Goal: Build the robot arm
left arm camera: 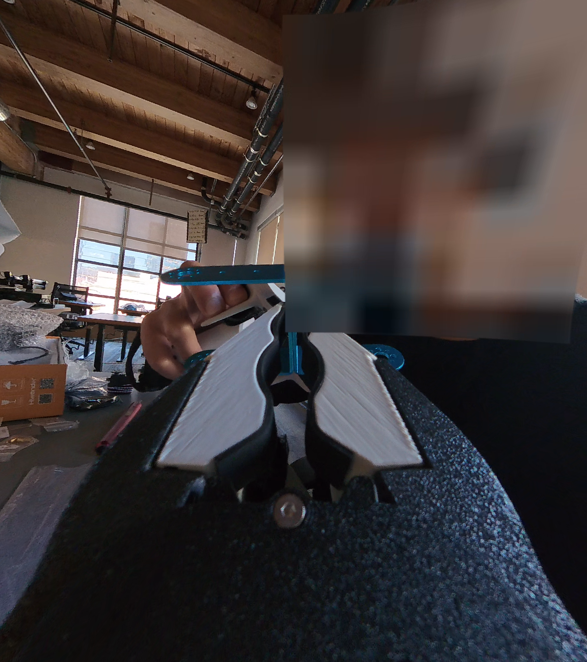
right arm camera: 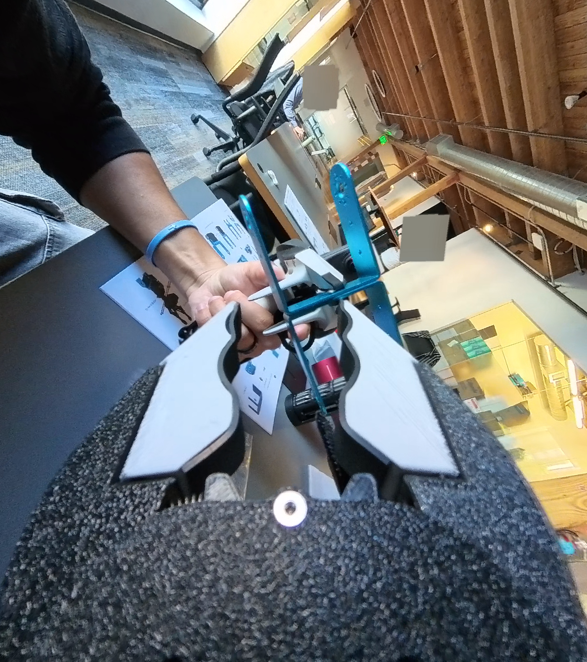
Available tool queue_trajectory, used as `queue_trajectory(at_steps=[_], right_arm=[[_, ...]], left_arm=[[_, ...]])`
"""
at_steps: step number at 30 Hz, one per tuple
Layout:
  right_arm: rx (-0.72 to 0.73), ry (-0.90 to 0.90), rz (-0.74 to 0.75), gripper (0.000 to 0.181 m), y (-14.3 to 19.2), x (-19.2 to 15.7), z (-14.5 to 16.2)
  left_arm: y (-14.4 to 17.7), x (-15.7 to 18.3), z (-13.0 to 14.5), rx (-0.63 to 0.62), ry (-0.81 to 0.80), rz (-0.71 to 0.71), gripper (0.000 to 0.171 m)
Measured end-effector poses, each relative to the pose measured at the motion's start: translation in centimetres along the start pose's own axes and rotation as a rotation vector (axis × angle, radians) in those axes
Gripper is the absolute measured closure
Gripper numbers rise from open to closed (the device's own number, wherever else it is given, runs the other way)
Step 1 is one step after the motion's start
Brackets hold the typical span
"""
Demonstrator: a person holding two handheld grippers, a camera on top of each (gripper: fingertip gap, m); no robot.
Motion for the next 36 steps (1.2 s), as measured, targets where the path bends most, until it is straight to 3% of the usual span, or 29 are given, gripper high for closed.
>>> queue_trajectory(at_steps=[12,16,22,36], right_arm=[[-0.003,-0.050,-0.005,0.130,-0.1,0.3,0.4],[-0.020,-0.291,-0.096,0.129,0.1,2.6,2.4],[-0.042,-0.735,-0.243,0.158,-0.5,5.0,5.2],[0.178,-1.131,-0.566,0.151,-0.3,5.6,8.6]], left_arm=[[0.2,-0.2,-0.1,-0.009,-0.007,-0.030,0.170],[0.9,-0.7,-0.8,-0.045,-0.094,-0.167,0.167],[1.7,-1.7,-1.0,-0.051,-0.146,-0.327,0.169],[0.8,-1.6,-0.3,-0.100,-0.183,-0.378,0.169]])
Point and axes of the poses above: each gripper's, where its closed fingertips meet, y back along the fingers, z out of its underside, x = y × z across the jaws, the point moved 10 cm from there along y, back along the fingers, and after that the axes turned 4 degrees about -y, right-handed, at the moved point
